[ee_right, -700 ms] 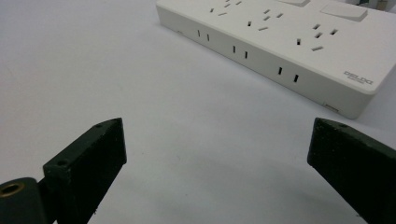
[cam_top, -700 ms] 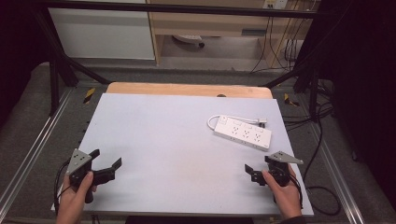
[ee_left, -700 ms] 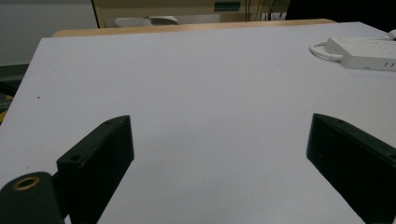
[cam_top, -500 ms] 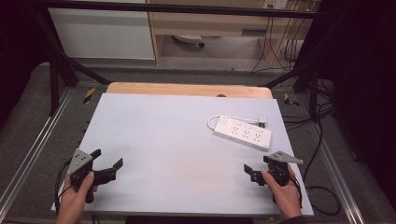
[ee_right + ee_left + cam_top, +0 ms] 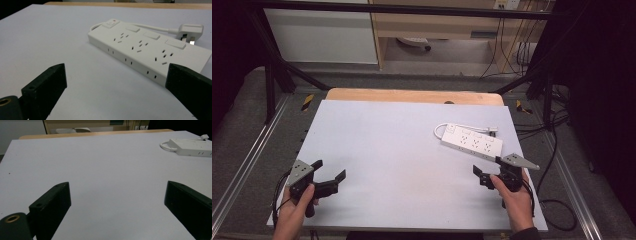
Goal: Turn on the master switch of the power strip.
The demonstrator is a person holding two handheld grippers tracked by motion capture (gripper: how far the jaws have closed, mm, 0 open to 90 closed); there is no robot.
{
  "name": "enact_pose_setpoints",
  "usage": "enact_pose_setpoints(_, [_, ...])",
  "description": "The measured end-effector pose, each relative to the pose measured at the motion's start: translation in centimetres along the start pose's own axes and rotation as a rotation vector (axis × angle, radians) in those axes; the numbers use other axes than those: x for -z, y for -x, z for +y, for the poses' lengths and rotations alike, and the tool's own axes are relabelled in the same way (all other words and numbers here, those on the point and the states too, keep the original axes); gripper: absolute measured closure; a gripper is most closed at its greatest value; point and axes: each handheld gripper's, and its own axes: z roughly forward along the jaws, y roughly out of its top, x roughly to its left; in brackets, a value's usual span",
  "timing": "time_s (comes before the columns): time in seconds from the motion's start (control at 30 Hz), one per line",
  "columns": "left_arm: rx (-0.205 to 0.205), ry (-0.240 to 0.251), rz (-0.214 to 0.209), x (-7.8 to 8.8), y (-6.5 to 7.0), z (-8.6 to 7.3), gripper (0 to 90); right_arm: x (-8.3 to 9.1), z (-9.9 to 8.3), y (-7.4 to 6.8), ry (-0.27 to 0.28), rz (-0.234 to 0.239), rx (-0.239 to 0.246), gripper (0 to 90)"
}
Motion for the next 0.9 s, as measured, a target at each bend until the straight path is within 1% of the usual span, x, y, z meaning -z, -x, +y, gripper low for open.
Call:
enact_pose_setpoints(0.1, [0.0, -0.002, 0.004, -0.2, 0.0, 0.0, 7.0, -0.4, 0.8, 0.5, 0.018, 0.008, -0.019, 5.5])
enact_pose_setpoints(0.17, [-0.006, -0.006, 0.008, -0.3, 0.1, 0.0, 7.2, -0.6, 1.3, 0.7, 0.03, -0.009, -0.016, 6.3])
enact_pose_setpoints(0.2, [-0.007, -0.011, 0.001, -0.5, 0.3, 0.0, 7.2, -0.8, 1.7, 0.8, 0.037, -0.016, -0.018, 6.3])
enact_pose_setpoints(0.27, [-0.008, -0.006, -0.006, -0.5, 0.5, 0.1, 7.1, -1.1, 2.3, 0.9, 0.045, -0.011, -0.02, 5.9])
enact_pose_setpoints(0.3, [-0.008, -0.006, -0.006, -0.5, 0.5, 0.1, 7.1, -1.1, 2.3, 0.9, 0.045, -0.011, -0.02, 5.9])
enact_pose_setpoints(0.37, [-0.006, -0.008, -0.009, -0.5, 0.4, 0.0, 7.0, -1.7, 3.2, 0.8, 0.042, -0.01, 0.0, 5.4])
enact_pose_setpoints(0.47, [-0.003, -0.016, -0.013, -0.5, 0.3, 0.0, 7.1, -2.3, 4.2, 0.4, 0.038, -0.013, 0.012, 5.3])
enact_pose_setpoints(0.57, [-0.006, -0.016, -0.015, -0.5, 0.5, 0.0, 7.0, -2.8, 5.3, 0.1, 0.043, -0.035, 0.035, 6.6])
enact_pose_setpoints(0.63, [-0.008, -0.019, -0.015, -0.5, 0.5, 0.0, 7.0, -3.2, 6.0, 0.0, 0.039, -0.033, 0.047, 8.4])
enact_pose_setpoints(0.67, [-0.006, -0.021, -0.016, -0.5, 0.5, -0.1, 7.0, -3.2, 6.0, 0.0, 0.039, -0.033, 0.047, 8.4])
enact_pose_setpoints(0.7, [-0.003, -0.022, -0.015, -0.5, 0.5, -0.1, 7.0, -3.6, 6.6, 0.0, 0.035, -0.029, 0.049, 13.6])
enact_pose_setpoints(0.77, [-0.004, -0.021, -0.016, -0.5, 0.5, -0.1, 7.0, -4.0, 7.2, 0.2, 0.043, -0.03, 0.048, 17.9])
enact_pose_setpoints(0.8, [-0.004, -0.021, -0.016, -0.5, 0.5, -0.1, 7.0, -4.0, 7.2, 0.2, 0.043, -0.03, 0.048, 17.9])
enact_pose_setpoints(0.83, [-0.003, -0.021, -0.015, -0.5, 0.5, -0.1, 7.0, -4.2, 7.5, 0.3, 0.048, -0.029, 0.039, 21.0])
enact_pose_setpoints(0.87, [-0.004, -0.02, -0.016, -0.5, 0.5, 0.0, 7.0, -4.5, 8.0, 0.5, 0.063, -0.021, 0.019, 26.4])
enact_pose_setpoints(0.9, [-0.004, -0.021, -0.017, -0.5, 0.4, -0.1, 7.0, -4.6, 8.2, 0.6, 0.065, -0.02, 0.017, 29.1])
